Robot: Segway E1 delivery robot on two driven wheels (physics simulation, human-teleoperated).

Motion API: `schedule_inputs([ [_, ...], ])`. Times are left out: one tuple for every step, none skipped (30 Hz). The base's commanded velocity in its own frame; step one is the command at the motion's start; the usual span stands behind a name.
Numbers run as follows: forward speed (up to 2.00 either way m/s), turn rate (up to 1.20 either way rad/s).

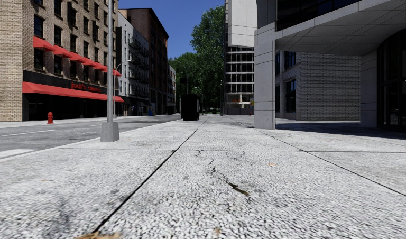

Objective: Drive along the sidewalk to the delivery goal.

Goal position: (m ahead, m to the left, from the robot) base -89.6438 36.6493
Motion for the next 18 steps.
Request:
schedule_inputs([
  [0.0, 0.0],
  [0.0, 0.0],
  [0.0, 0.0],
  [0.0, 0.0],
  [0.0, 0.0],
  [0.0, 0.0],
  [0.0, 0.0],
  [0.0, 0.0],
  [0.0, 0.0],
  [0.0, 0.0],
  [0.0, 0.0],
  [0.0, 0.0],
  [0.0, 0.0],
  [0.0, 0.0],
  [0.0, 0.0],
  [0.0, 0.0],
  [0.0, 0.0],
  [0.0, 0.0],
])
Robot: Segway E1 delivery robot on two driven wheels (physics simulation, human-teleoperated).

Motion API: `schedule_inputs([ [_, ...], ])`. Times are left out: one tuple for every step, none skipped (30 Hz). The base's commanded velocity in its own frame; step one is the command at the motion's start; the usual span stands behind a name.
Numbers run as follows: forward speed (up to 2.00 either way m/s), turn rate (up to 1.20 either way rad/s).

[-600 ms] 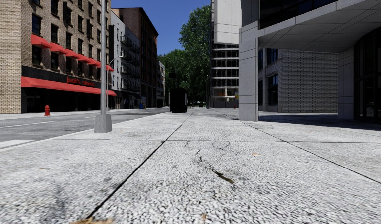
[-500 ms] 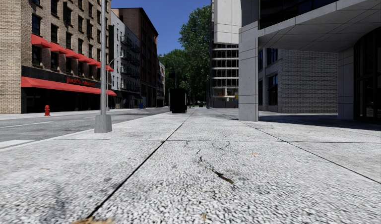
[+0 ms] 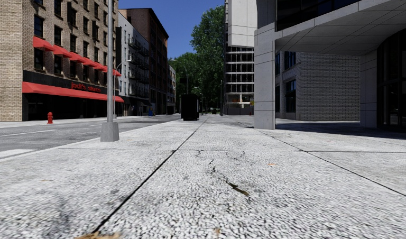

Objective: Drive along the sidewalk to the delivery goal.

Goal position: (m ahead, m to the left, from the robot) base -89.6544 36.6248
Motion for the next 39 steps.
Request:
schedule_inputs([
  [0.0, 0.0],
  [0.0, 0.0],
  [0.0, 0.0],
  [0.0, 0.0],
  [0.0, 0.0],
  [0.0, 0.0],
  [0.0, 0.0],
  [0.0, 0.0],
  [0.0, 0.0],
  [0.0, 0.0],
  [0.0, 0.0],
  [0.0, 0.0],
  [0.05, 0.0],
  [0.29, 0.02],
  [0.29, 0.02],
  [0.57, 0.11],
  [0.67, 0.19],
  [0.73, 0.22],
  [0.73, 0.22],
  [0.77, 0.28],
  [0.8, 0.31],
  [0.9, 0.32],
  [1.05, 0.32],
  [1.05, 0.32],
  [1.16, 0.35],
  [1.21, 0.36],
  [1.22, 0.39],
  [1.22, 0.39],
  [1.23, 0.41],
  [1.23, 0.42],
  [1.24, 0.43],
  [1.26, 0.43],
  [1.26, 0.43],
  [1.3, 0.44],
  [1.33, 0.45],
  [1.35, 0.46],
  [1.35, 0.46],
  [1.39, 0.46],
  [1.46, 0.46],
])
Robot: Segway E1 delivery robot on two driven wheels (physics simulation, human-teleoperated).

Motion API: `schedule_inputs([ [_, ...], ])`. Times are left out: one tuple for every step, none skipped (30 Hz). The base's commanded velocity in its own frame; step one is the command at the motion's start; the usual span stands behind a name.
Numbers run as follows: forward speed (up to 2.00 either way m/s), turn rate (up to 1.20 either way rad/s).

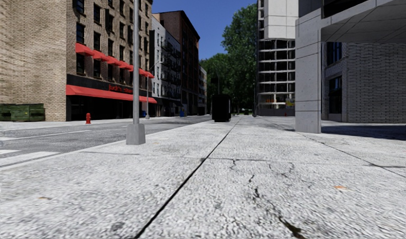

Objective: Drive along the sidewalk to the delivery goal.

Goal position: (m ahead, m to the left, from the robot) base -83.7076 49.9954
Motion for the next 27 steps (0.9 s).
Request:
schedule_inputs([
  [1.5, 0.46],
  [1.5, 0.46],
  [1.52, 0.46],
  [1.54, 0.46],
  [1.57, 0.46],
  [1.57, 0.46],
  [1.59, 0.47],
  [1.61, 0.48],
  [1.62, 0.48],
  [1.62, 0.48],
  [1.62, 0.49],
  [1.62, 0.5],
  [1.62, 0.52],
  [1.62, 0.57],
  [1.62, 0.57],
  [1.62, 0.6],
  [1.62, 0.63],
  [1.62, 0.65],
  [1.62, 0.66],
  [1.62, 0.66],
  [1.62, 0.66],
  [1.62, 0.67],
  [1.62, 0.67],
  [1.62, 0.67],
  [1.59, 0.68],
  [1.55, 0.68],
  [1.52, 0.68],
])
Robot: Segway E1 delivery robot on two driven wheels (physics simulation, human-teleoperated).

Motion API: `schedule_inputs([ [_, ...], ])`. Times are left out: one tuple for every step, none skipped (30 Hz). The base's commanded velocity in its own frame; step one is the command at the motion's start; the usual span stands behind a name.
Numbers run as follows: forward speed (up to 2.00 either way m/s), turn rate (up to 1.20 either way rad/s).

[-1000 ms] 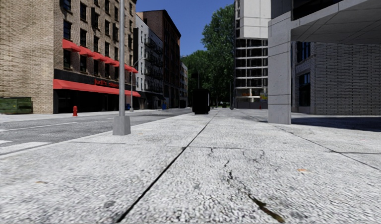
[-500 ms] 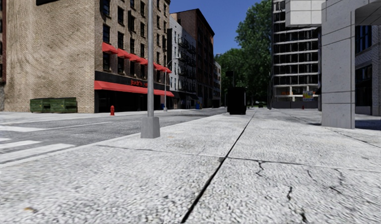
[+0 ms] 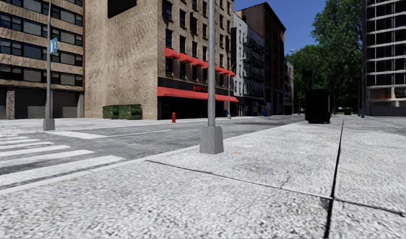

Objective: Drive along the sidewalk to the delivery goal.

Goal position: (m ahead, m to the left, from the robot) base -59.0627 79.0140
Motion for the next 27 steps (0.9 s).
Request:
schedule_inputs([
  [1.51, 0.68],
  [1.51, 0.68],
  [1.51, 0.68],
  [1.51, 0.68],
  [1.5, 0.68],
  [1.5, 0.68],
  [1.5, 0.68],
  [1.5, 0.68],
  [1.5, 0.68],
  [1.5, 0.68],
  [1.5, 0.68],
  [1.5, 0.68],
  [1.5, 0.68],
  [1.5, 0.68],
  [1.5, 0.68],
  [1.5, 0.68],
  [1.5, 0.68],
  [1.5, 0.68],
  [1.5, 0.68],
  [1.5, 0.68],
  [1.5, 0.68],
  [1.5, 0.68],
  [1.5, 0.68],
  [1.5, 0.68],
  [1.5, 0.68],
  [1.5, 0.68],
  [1.5, 0.68],
])
